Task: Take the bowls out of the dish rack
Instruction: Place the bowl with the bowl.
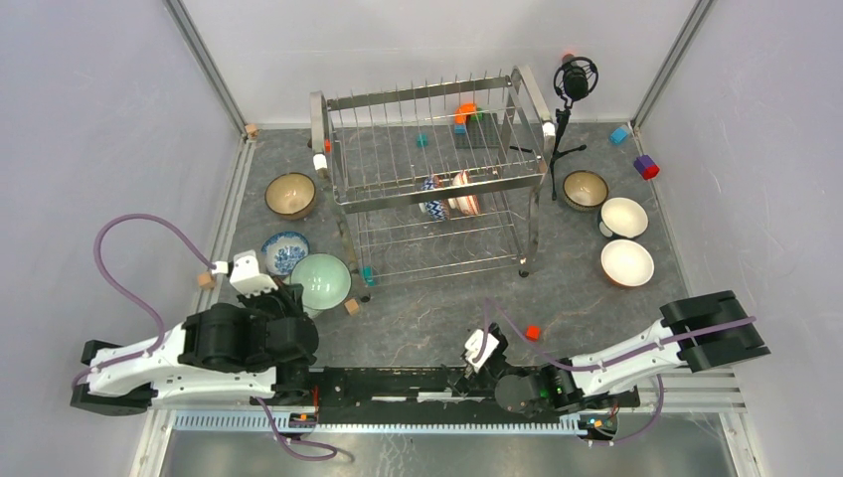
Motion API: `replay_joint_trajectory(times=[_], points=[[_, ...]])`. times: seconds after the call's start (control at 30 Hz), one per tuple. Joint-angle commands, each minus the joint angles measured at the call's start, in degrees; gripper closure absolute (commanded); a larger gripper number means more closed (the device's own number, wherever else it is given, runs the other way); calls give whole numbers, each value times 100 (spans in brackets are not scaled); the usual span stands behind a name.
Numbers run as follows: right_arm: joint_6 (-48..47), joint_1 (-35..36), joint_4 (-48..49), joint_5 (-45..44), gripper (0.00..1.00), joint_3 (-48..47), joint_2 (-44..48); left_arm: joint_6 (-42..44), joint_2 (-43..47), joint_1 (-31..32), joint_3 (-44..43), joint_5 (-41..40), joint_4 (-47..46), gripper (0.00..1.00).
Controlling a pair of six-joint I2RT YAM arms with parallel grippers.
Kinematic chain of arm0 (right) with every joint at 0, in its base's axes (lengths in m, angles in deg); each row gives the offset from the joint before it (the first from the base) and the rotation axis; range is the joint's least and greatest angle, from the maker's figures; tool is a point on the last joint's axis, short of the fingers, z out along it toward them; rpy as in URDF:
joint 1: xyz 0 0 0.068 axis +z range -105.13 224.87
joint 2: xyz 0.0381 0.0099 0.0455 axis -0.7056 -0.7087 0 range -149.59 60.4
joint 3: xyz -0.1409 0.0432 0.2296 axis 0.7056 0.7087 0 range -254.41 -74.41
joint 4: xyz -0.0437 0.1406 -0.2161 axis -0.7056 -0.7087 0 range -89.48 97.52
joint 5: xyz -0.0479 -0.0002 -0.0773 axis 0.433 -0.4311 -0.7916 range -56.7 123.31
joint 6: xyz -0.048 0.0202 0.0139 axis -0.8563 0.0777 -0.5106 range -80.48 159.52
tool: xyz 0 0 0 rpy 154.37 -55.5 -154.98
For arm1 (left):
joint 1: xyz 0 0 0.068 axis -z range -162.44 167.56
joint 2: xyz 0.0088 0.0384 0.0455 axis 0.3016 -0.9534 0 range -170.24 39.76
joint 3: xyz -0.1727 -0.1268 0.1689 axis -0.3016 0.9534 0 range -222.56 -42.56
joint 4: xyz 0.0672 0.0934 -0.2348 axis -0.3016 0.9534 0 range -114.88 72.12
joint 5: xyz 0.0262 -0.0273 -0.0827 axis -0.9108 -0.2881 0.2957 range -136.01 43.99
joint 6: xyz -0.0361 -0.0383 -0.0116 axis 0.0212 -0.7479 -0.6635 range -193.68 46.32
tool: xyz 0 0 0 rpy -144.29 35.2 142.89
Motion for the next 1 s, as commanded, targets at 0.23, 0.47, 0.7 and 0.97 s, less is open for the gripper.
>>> replay_joint_trajectory(times=[0.23,0.47,0.7,0.97], points=[[37,-52,355,133,2,-265,-160,-27,-769,15,-1107,-1161,346,98],[48,-56,356,207,2,-203,-30,430,-515,17,-1479,-1249,346,98],[38,-59,424,259,2,-196,-1,569,-280,13,-1222,-760,355,98],[101,-62,442,275,2,-147,22,325,-568,18,-775,-181,282,98]])
